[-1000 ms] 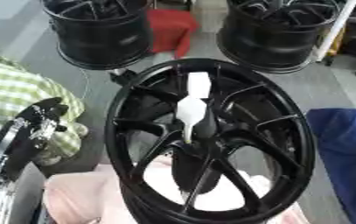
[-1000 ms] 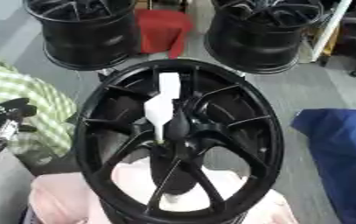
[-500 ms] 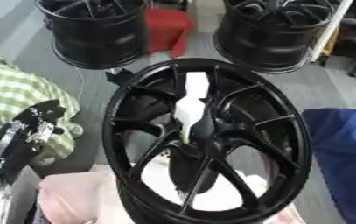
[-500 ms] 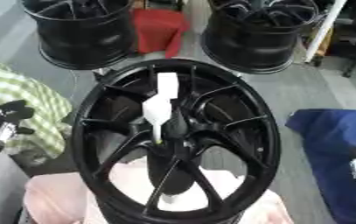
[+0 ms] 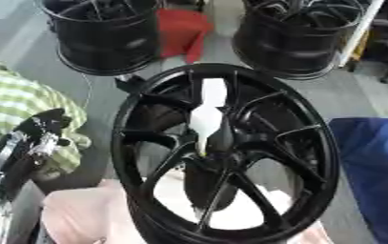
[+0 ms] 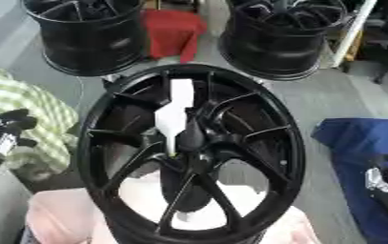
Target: Pull the pin out of the wheel hub.
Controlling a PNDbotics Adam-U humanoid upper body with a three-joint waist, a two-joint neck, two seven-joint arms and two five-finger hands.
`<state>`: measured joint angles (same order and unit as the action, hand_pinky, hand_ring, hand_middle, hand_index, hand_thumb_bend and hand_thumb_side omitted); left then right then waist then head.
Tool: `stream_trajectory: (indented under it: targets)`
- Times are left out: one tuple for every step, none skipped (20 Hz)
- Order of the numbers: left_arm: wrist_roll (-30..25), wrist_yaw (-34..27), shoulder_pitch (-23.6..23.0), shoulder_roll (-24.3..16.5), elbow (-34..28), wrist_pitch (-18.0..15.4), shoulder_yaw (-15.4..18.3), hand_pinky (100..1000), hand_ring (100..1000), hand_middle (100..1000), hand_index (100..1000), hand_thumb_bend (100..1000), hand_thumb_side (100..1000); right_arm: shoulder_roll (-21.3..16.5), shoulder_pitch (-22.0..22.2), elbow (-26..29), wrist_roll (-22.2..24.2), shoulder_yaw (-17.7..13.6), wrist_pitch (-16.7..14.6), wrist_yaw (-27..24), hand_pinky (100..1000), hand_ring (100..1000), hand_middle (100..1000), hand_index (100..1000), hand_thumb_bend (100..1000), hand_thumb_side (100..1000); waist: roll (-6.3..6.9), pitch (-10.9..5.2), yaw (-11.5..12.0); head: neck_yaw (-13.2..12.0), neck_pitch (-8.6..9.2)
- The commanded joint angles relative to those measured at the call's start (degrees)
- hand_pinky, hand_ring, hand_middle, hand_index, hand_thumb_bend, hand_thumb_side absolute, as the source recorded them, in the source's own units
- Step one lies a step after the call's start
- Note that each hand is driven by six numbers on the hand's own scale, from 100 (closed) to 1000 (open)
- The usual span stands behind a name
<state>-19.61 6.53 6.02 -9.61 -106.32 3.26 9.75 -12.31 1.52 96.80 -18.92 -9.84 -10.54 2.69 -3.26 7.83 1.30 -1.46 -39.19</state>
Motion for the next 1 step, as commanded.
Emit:
stream_trajectory:
  targets:
    - [-0.1, -0.3, 0.7, -0.8, -0.8, 0.0, -0.2, 709, 860, 741, 867, 100, 605, -0.8, -0.4, 1.4, -3.6, 1.3, 0.3, 1.6, 543, 528, 617, 816, 230, 155, 0.08, -0.35, 0.1, 0.4, 0.14]
